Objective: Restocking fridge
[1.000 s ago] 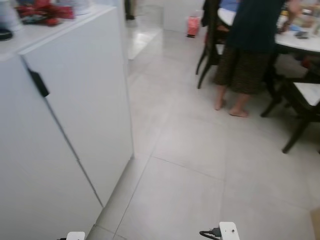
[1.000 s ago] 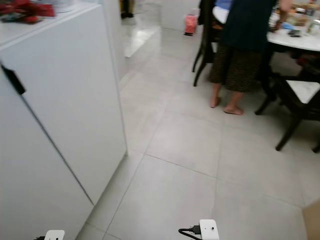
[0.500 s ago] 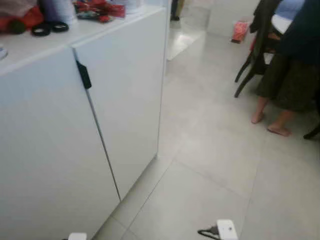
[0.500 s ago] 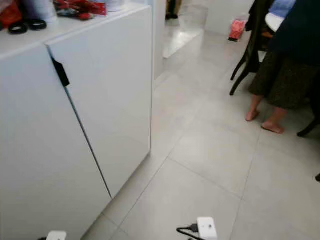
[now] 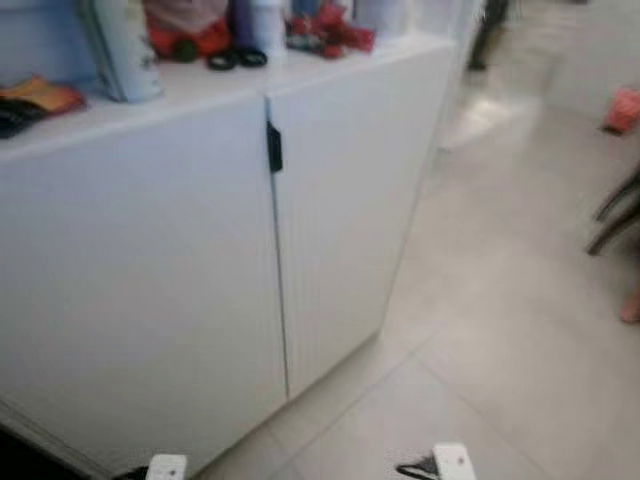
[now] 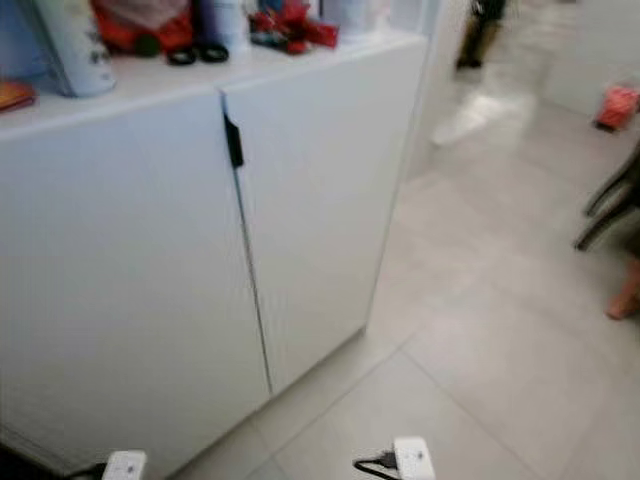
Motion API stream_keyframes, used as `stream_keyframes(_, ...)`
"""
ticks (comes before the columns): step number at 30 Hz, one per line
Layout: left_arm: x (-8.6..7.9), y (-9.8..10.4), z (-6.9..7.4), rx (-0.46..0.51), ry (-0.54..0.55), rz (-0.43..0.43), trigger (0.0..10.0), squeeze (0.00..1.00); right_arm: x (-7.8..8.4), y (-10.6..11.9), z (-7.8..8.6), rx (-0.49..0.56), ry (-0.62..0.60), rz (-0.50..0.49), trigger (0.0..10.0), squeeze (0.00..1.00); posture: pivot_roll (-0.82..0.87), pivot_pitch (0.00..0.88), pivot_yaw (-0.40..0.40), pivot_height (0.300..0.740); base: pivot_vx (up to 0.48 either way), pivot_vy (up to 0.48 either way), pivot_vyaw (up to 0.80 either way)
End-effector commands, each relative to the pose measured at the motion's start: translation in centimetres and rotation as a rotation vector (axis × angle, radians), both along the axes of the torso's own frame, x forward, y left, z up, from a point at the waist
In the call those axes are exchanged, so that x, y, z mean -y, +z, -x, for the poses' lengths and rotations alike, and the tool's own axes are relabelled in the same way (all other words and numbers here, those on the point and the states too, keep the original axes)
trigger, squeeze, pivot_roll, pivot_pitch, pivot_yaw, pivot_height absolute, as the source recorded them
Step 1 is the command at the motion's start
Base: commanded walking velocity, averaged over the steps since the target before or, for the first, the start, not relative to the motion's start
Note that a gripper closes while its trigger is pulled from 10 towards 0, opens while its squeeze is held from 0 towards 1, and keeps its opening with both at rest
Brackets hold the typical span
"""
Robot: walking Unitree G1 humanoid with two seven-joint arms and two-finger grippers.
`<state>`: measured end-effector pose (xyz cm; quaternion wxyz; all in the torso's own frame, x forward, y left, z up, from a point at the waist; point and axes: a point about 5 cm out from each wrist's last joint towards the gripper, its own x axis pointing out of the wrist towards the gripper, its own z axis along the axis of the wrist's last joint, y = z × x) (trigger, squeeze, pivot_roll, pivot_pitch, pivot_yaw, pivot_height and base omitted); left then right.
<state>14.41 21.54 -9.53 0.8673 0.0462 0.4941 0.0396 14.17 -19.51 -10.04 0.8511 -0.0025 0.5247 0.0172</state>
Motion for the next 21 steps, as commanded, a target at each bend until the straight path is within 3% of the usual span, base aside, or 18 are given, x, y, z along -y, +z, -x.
stream_keyframes(1, -0.8, 0.18, -0.05, 0.002, 0.007, -0.017, 10.0, 0.0, -0.82, 0.15, -0.67, 0.019, 0.014, -0.018, 10.0, 0.0, -0.12, 0.0, -0.049, 0.74, 0.0, 0.0, 0.8)
stream_keyframes(21, -0.57, 0.11, -0.01, -0.002, 0.009, -0.007, 10.0, 0.0, -0.48, 0.13, -0.57, 0.017, -0.003, 0.001, 10.0, 0.0, -0.12, 0.0, -0.06, 0.74, 0.0, 0.0, 0.8)
